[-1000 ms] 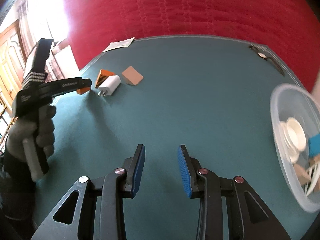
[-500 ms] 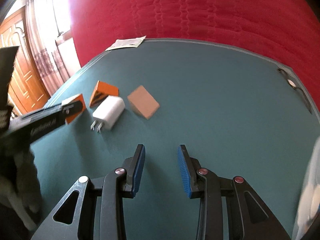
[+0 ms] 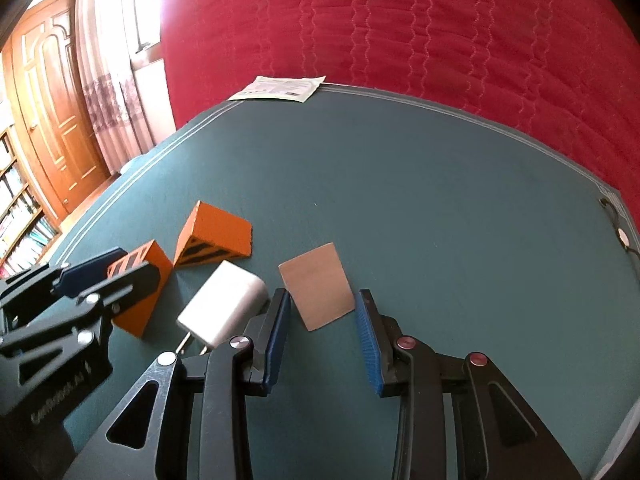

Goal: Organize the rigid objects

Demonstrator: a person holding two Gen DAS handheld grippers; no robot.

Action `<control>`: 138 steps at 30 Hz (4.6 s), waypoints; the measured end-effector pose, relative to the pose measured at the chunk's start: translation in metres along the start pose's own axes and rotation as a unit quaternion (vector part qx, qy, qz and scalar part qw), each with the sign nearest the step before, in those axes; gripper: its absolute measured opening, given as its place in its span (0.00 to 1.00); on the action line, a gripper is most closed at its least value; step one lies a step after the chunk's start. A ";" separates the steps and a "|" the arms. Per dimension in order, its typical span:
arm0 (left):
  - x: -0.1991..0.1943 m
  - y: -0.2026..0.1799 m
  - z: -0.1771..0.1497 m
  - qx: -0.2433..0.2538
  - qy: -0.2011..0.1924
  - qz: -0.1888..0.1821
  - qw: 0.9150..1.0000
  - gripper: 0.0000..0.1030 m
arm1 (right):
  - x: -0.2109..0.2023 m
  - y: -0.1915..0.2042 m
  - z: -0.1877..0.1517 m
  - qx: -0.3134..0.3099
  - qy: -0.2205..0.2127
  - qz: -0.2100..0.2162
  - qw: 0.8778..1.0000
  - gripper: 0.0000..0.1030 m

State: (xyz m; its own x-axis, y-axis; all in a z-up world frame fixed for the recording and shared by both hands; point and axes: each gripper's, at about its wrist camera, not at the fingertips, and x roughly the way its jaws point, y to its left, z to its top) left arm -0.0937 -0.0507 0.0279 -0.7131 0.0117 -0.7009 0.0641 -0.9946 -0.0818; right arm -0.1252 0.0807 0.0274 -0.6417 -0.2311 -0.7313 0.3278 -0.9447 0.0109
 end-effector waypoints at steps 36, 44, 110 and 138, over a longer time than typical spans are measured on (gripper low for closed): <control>0.000 0.007 0.003 -0.016 0.004 -0.032 0.999 0.34 | -0.009 -0.012 -0.008 0.040 -0.004 -0.003 0.999 0.39; -0.007 0.005 0.005 -0.016 -0.007 -0.064 0.998 0.34 | -0.039 -0.014 -0.040 0.064 -0.008 -0.001 0.998 0.39; 0.019 0.001 0.009 -0.016 0.030 -0.007 0.999 0.44 | -0.092 -0.020 -0.095 0.112 -0.043 0.009 0.993 0.39; 0.003 0.061 0.009 -0.158 0.018 0.052 0.986 0.64 | -0.094 -0.022 -0.094 0.116 -0.044 0.019 0.992 0.39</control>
State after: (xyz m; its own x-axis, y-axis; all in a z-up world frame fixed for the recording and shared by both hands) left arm -0.0982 -0.1120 0.0268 -0.6666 -0.0795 -0.7412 0.3536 -0.9090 -0.2206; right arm -0.0071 0.1455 0.0313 -0.6935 -0.2774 -0.6649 0.1915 -0.9607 0.2011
